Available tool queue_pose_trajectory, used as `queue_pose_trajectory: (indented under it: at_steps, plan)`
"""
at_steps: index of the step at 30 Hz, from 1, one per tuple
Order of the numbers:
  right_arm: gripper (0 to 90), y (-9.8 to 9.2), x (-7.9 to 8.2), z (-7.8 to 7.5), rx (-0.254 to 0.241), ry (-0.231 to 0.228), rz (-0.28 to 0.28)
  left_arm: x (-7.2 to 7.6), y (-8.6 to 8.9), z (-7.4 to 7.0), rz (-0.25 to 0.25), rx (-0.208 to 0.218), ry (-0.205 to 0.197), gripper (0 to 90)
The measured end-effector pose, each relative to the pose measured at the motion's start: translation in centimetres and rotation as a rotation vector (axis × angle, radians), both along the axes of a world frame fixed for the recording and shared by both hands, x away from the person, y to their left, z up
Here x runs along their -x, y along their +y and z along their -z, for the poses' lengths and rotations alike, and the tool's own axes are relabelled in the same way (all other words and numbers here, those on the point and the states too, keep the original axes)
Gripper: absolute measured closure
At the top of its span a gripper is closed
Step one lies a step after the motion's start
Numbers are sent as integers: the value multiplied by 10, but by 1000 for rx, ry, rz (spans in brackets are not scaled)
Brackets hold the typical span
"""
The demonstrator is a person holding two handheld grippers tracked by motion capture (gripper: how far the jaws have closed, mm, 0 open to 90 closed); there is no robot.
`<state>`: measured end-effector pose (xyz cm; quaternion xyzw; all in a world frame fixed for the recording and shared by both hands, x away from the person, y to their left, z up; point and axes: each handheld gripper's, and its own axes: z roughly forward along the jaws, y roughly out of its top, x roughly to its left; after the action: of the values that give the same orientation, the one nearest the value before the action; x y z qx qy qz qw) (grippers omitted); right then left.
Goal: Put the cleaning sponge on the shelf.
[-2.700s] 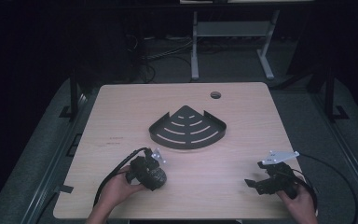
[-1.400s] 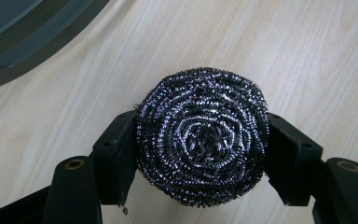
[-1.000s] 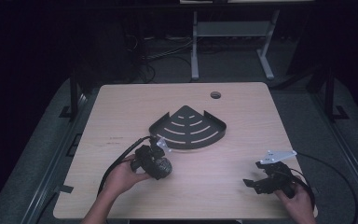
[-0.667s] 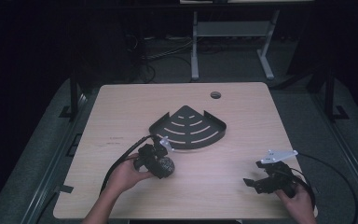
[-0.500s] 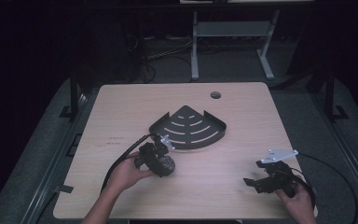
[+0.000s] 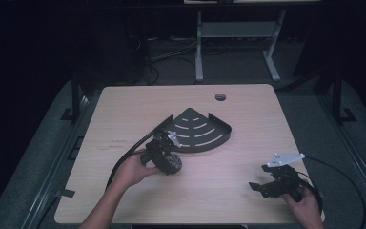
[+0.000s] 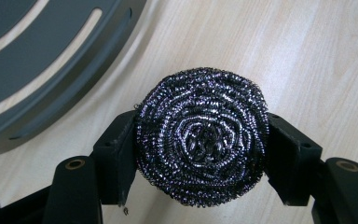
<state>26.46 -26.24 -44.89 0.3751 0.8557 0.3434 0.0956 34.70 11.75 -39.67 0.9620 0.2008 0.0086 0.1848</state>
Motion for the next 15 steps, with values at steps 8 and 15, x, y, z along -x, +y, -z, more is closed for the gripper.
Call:
queue_pose_trajectory:
  at_steps: [8,15]
  plan:
    - [142,0,0,0,1,-1,-5,-12,-3,-2,-4,-10,3,338]
    - [142,0,0,1,0,3,-10,-20,-8,-4,2,-21,9,338]
